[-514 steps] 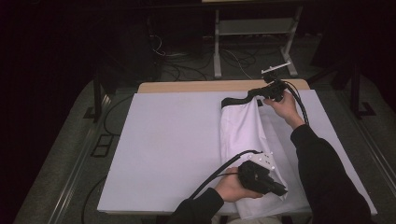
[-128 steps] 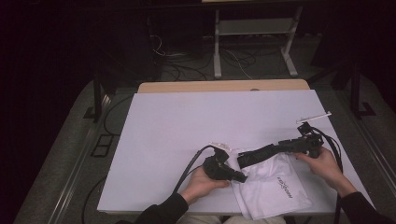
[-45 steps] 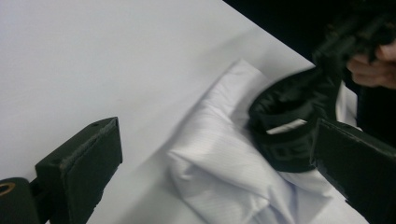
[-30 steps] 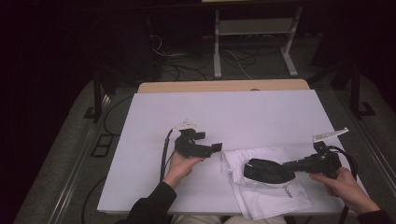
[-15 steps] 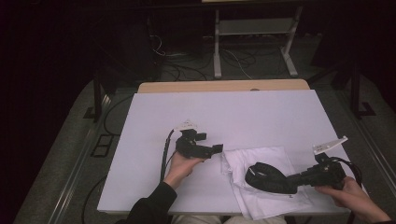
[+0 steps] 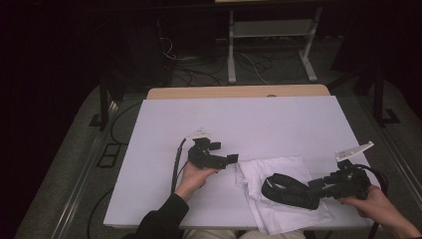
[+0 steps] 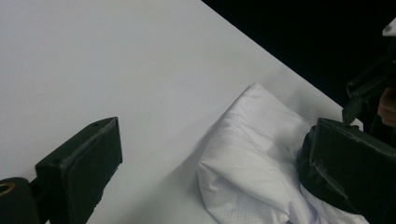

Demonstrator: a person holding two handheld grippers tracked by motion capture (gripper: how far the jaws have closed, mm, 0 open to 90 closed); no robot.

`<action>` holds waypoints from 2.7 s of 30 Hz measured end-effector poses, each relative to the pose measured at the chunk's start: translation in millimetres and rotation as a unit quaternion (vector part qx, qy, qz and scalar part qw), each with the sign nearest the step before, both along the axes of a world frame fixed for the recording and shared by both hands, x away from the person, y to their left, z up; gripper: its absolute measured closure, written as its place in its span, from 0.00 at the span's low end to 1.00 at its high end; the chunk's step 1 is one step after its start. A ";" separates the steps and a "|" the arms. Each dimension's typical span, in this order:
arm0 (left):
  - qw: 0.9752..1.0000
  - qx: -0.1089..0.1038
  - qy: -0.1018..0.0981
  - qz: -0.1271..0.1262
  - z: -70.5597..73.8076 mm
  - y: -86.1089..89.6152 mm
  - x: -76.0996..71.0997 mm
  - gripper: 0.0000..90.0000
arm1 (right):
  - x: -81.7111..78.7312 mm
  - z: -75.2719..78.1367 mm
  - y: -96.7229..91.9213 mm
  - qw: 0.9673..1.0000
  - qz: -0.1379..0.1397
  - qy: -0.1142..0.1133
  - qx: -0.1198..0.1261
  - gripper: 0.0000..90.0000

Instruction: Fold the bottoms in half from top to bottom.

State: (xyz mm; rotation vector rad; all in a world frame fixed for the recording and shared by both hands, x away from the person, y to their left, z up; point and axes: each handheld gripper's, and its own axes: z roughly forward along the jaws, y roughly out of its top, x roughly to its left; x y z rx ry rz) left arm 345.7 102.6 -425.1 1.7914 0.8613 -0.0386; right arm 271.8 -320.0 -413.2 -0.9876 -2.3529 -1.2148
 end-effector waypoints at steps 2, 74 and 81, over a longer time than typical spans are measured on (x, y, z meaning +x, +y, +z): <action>1.000 -0.001 0.001 0.000 0.2 0.3 0.0 0.02 | 5.9 2.6 -1.0 1.000 -0.010 -0.003 0.007 0.47; 1.000 0.012 0.004 -0.020 -3.1 -5.5 -0.7 0.02 | 55.1 -12.7 94.0 0.990 0.108 0.081 -0.031 0.98; 1.000 0.015 0.004 -0.023 -3.9 -7.0 -1.1 0.02 | 34.7 -14.2 100.5 0.988 0.133 0.074 -0.031 0.98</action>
